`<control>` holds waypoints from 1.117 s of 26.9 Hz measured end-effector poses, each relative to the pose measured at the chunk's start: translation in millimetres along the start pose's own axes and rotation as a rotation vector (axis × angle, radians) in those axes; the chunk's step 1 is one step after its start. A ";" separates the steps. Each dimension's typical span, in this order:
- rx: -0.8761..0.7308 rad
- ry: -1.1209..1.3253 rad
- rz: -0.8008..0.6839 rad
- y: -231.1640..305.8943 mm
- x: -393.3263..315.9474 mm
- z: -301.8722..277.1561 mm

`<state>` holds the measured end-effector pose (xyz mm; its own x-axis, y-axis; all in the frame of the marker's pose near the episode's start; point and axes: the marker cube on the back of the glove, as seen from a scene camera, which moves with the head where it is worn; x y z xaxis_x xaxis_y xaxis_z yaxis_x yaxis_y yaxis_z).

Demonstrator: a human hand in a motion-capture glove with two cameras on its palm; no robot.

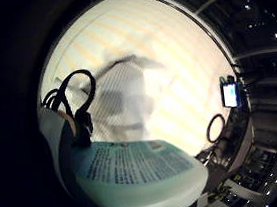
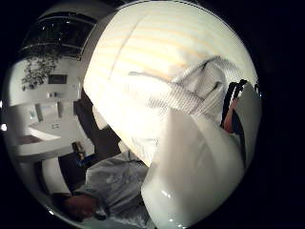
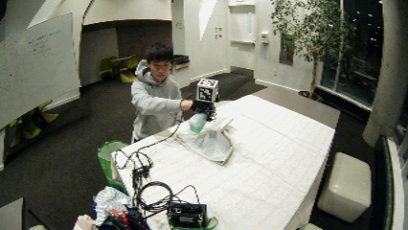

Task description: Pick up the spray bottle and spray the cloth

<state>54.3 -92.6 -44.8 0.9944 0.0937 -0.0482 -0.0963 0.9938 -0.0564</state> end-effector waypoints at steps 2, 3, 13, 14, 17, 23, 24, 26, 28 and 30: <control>-0.019 0.000 -0.001 -1.6 1.4 11.7; -0.028 0.000 0.000 -2.3 2.2 16.8; 0.026 -0.072 -0.025 7.2 -12.1 3.2; 0.052 -0.105 -0.036 9.0 -16.4 -4.4; 0.169 -0.279 -0.086 13.0 -34.4 -29.9; 0.455 -0.879 -0.252 14.7 -101.6 -60.1; 0.484 -0.964 -0.276 13.7 -114.4 -59.0; 0.525 -1.106 -0.319 10.2 -139.3 -52.2; 0.554 -1.219 -0.356 3.6 -165.7 -40.2; 0.567 -1.319 -0.386 -5.0 -196.3 -23.8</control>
<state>-141.5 -117.3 -58.8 0.3043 -0.4966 0.8129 -0.1040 0.8310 0.5465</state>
